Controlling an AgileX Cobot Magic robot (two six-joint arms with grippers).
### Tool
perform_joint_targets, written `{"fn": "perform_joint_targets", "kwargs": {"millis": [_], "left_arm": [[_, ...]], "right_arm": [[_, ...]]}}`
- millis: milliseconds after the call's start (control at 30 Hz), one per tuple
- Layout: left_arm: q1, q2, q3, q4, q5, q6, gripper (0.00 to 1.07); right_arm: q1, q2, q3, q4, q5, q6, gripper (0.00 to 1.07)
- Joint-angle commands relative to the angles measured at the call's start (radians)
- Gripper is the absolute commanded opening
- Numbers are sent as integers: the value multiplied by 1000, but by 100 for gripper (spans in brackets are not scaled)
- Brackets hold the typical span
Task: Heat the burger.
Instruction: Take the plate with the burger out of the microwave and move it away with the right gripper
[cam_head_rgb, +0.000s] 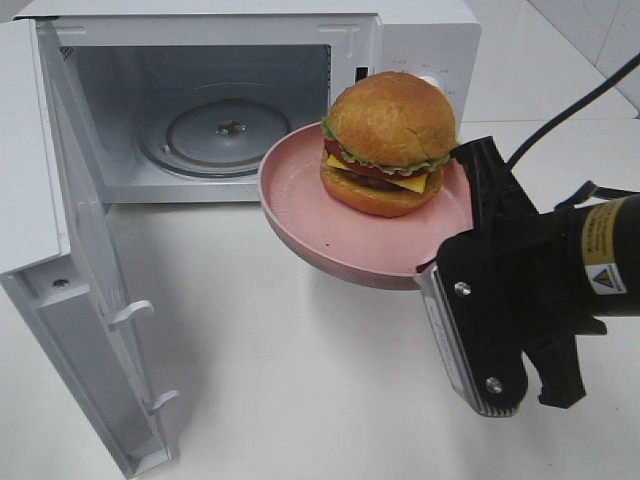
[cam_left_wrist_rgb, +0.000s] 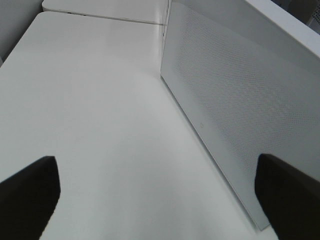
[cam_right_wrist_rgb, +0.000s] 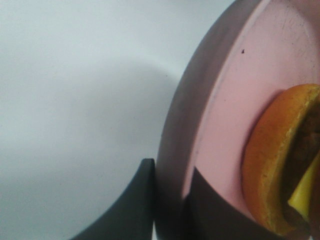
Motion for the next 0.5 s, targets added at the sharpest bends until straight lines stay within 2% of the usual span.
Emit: {"fn": "perform_joint_targets", "kwargs": {"millis": [33,300,500], "left_arm": [[0,-7,4,-4,-8,0,98],[0,-7,4,-4,-8,0,98],[0,-7,4,-4,-8,0,98]], "right_arm": [[-2,-95,25,-15,23,9,0],[-2,-210,58,-23,133,81,0],[-2,-323,59,-75,273,153,0]]}}
